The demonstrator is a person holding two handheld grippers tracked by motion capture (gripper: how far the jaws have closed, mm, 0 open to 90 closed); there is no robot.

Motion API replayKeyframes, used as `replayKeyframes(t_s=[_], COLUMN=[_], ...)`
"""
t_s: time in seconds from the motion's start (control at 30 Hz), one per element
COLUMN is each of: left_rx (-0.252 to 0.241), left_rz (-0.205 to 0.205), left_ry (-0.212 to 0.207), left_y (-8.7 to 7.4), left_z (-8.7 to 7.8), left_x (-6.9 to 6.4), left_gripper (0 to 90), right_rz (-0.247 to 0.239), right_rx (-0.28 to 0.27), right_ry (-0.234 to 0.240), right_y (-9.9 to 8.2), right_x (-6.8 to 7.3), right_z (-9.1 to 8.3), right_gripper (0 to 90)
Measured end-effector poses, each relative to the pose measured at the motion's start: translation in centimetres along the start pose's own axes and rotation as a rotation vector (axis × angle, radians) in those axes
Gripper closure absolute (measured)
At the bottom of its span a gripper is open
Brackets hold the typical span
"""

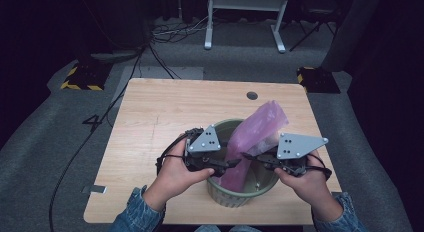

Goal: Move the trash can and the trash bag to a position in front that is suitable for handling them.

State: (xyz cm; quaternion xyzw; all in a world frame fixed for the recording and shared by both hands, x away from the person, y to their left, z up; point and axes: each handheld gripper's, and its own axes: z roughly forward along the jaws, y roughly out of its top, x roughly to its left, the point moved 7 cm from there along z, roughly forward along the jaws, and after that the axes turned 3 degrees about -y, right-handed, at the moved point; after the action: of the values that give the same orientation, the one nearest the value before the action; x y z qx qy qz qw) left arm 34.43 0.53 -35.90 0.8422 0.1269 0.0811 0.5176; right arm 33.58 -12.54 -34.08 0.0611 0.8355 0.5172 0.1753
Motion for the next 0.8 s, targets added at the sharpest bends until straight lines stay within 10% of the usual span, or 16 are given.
replayKeyframes(t_s=[0.1, 0.17, 0.27, 0.4, 0.67, 0.8], left_rx=[0.025, 0.031, 0.012, 0.004, 0.003, 0.028], left_rz=[0.009, 0.024, 0.025, 0.022, 0.018, 0.037], left_ry=[-0.011, -0.002, -0.005, 0.025, 0.011, -0.011], left_y=[-0.4, -0.8, -0.9, -1.2, -1.4, -1.1], left_z=[0.2, 0.1, -0.3, -0.8, -0.8, -0.5], left_x=[-0.1, 0.0, -0.1, -0.2, -0.5, -0.9], left_gripper=[47.6, 73.7, 86.0, 89.0, 88.8, 87.9], right_rz=[-0.018, -0.001, 0.008, 0.108, 0.248, 0.266], right_rx=[0.015, 0.016, 0.016, 0.001, -0.024, -0.050], right_ry=[-0.002, 0.010, 0.006, -0.029, -0.159, -0.147], right_y=[-0.1, -0.2, -0.3, -0.6, -1.1, -0.5], right_x=[0.4, 0.3, 0.3, -0.1, -2.4, -3.0], right_z=[0.5, 0.6, 0.5, -0.7, -3.2, -3.4], right_gripper=[90.0, 90.0, 86.3, 52.1, 28.4, 25.4])
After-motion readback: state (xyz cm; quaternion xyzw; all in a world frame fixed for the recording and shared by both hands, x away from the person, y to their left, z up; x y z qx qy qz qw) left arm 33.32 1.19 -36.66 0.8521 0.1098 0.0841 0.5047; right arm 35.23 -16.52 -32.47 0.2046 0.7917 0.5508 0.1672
